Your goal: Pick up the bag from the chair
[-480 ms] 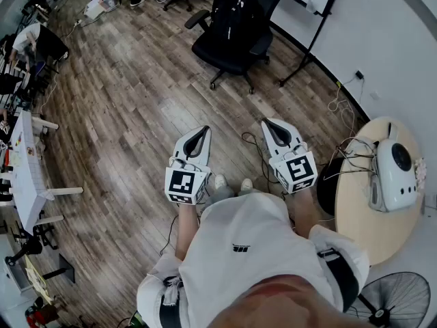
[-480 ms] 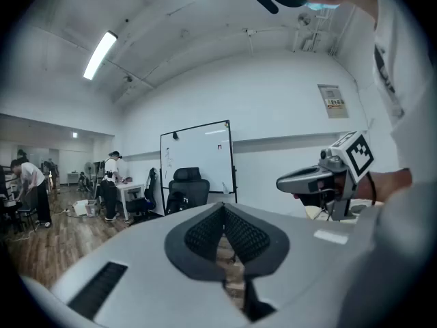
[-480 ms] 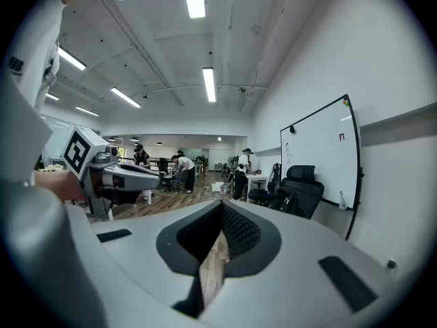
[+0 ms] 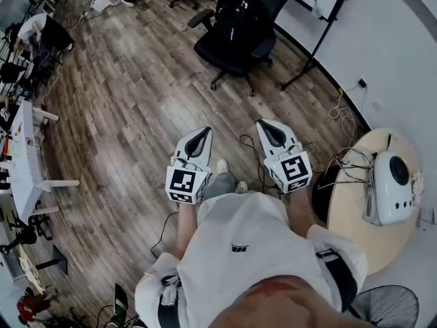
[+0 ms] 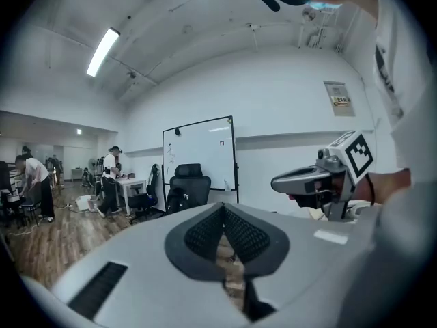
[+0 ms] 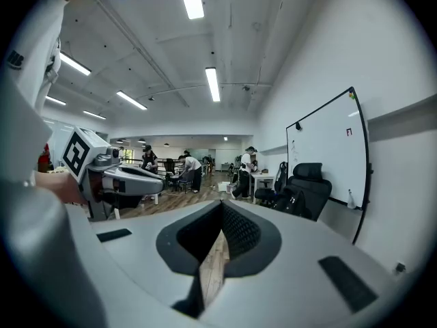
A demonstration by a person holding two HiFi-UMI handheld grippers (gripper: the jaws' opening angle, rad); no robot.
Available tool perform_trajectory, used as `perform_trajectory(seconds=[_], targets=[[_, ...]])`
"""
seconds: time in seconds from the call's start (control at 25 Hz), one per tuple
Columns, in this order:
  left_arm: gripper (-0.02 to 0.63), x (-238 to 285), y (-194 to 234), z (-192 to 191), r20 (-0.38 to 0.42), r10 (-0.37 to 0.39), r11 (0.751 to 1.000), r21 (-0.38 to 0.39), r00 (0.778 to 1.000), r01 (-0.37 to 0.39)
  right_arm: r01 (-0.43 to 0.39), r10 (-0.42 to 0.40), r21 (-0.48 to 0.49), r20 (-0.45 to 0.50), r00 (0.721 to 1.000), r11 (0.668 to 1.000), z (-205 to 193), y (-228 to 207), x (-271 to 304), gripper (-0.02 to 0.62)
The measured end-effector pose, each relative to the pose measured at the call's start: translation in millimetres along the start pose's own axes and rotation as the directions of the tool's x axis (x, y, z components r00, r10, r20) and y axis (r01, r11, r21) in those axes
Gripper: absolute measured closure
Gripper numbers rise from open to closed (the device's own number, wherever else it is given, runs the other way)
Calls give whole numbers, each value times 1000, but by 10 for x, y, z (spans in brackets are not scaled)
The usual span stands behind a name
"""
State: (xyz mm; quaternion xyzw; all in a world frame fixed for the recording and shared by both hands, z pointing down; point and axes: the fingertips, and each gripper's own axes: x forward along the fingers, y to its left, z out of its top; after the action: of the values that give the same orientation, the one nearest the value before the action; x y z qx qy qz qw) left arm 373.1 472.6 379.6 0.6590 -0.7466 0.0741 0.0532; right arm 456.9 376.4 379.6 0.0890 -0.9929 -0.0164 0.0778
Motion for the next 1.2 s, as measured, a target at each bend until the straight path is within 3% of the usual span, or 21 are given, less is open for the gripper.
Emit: perform_trajectory(seconds=[0.44,1.2], targets=[[597,583,456,-24,-6,3,1000,-22,1000,-3,-1,2,20,-18,1000,1000,-51,-422,631,600],[597,1771,2064,6,-22,-27,999,-37,999,26,18,-17,3,-74,997,1000,122,-1004,2454,600]])
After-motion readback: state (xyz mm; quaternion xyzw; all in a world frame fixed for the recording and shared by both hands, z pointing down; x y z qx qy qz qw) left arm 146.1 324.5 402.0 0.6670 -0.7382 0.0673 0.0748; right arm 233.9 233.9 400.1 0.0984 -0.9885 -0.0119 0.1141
